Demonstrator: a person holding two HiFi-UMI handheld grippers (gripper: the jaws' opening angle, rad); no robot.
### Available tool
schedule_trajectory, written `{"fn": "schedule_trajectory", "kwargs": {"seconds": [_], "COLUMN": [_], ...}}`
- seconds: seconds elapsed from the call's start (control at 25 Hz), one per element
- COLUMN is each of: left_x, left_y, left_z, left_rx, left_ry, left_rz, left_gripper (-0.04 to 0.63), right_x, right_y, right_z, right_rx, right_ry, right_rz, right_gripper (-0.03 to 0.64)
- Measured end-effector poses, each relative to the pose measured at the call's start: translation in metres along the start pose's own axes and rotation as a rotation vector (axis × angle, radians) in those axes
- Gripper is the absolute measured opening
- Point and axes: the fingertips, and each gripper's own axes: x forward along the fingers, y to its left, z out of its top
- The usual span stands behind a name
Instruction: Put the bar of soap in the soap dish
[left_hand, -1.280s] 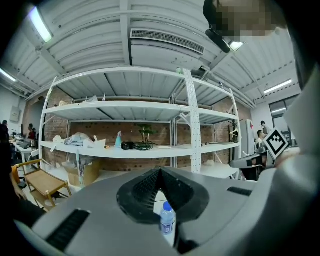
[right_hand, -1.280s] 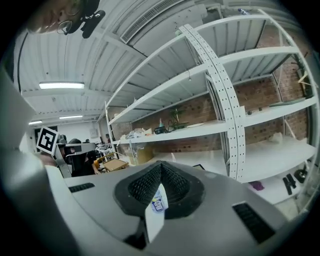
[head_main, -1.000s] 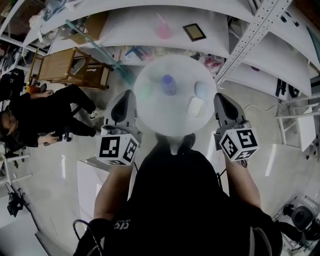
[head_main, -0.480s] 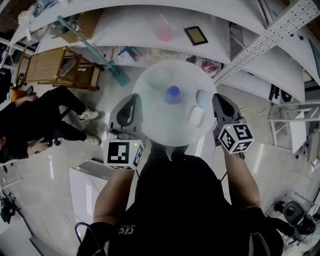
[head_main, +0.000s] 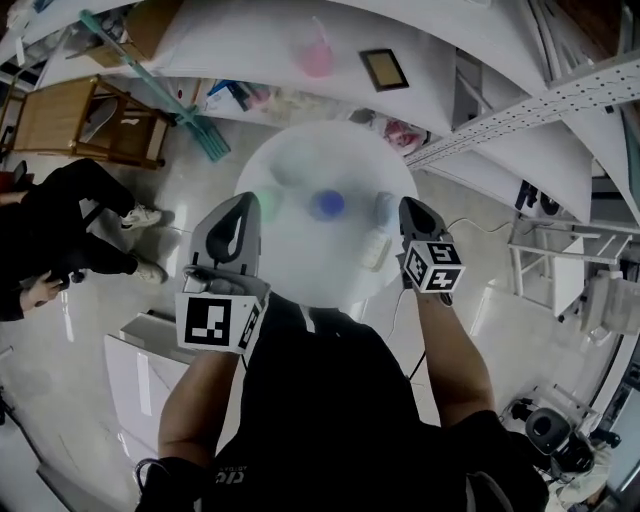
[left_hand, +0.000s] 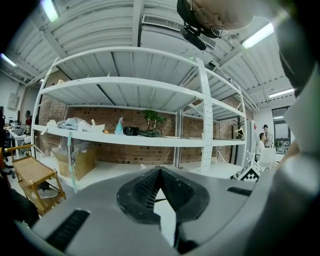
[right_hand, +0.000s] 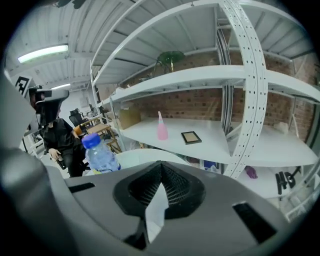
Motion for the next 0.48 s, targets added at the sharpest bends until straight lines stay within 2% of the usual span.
{"fn": "schedule_trajectory", "kwargs": {"seconds": [0.32, 0.4, 0.48], "left_x": [0.021, 0.026, 0.029], "left_y": [0.019, 0.020, 0.018], "left_z": [-0.004, -0.005, -0.006], "left_rx": [-0.021, -0.039, -0.053], "left_ry": [-0.003, 0.004, 0.015], "left_rz": [0.015, 0.015, 0.013], "left_gripper": [0.007, 0.007, 0.006], "right_x": [0.051, 0.063, 0.070], "right_y": [-0.017, -0.020, -0.026], "right_z": [-0.049, -0.064, -0.077], "right_rx": [-0.043, -0.043, -0.033], "right_ry": [0.152, 0.205, 0.247], "right_rz": [-0.010, -0.021, -0.038], "right_gripper": [0.012, 0.102, 0.159]}}
